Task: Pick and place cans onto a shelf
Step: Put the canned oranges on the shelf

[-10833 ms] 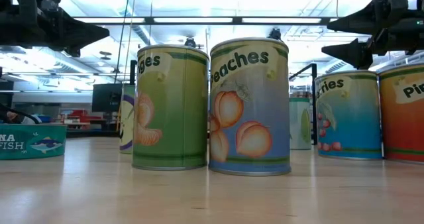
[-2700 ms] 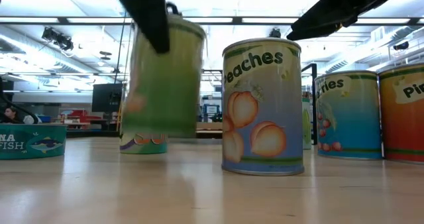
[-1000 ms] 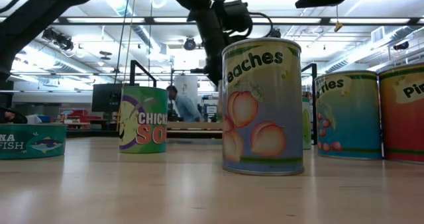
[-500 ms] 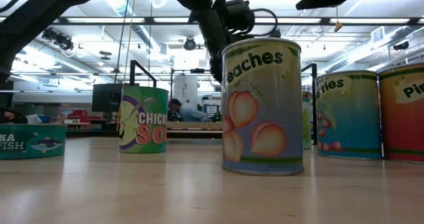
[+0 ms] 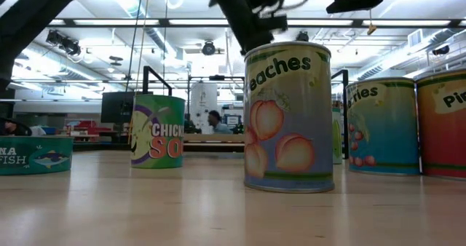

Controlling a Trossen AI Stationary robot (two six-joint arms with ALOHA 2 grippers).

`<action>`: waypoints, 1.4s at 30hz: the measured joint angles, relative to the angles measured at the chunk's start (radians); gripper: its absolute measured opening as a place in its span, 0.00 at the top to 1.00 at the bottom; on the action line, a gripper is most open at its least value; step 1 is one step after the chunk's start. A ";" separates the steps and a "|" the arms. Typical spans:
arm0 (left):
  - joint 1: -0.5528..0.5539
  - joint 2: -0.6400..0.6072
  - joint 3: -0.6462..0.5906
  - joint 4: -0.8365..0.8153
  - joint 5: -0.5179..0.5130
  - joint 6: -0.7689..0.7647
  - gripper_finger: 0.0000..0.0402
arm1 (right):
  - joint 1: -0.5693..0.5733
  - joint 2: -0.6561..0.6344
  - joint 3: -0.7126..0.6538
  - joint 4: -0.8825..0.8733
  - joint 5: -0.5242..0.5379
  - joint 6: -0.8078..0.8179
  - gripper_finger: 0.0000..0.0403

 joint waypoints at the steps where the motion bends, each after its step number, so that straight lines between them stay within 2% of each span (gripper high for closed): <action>1: -0.003 -0.013 0.002 -0.010 0.000 0.010 0.02 | 0.000 0.000 0.000 -0.001 0.000 0.000 0.13; 7: -0.006 -0.063 0.004 -0.146 -0.013 0.038 0.03 | 0.000 0.000 0.000 -0.002 0.000 0.001 0.13; 11: -0.005 -0.064 -0.017 -0.239 -0.118 0.041 0.03 | 0.001 0.000 0.000 0.003 0.000 0.001 0.13; 14: -0.005 -0.059 -0.059 -0.257 -0.158 0.056 0.03 | 0.001 0.000 0.000 0.007 0.000 0.001 0.13; 21: 0.001 -0.059 -0.193 -0.127 -0.294 0.110 0.03 | 0.001 0.000 0.000 0.007 0.000 0.002 0.13; 30: -0.018 -0.057 -0.313 0.141 -0.314 0.106 0.03 | 0.001 0.000 0.000 0.007 0.000 0.008 0.13; 36: -0.039 -0.057 -0.318 0.262 -0.281 0.082 0.03 | 0.001 0.000 0.000 0.007 0.000 0.007 0.13; 42: -0.058 -0.096 -0.318 0.261 -0.275 0.073 0.03 | 0.001 0.000 0.000 0.000 0.000 0.009 0.13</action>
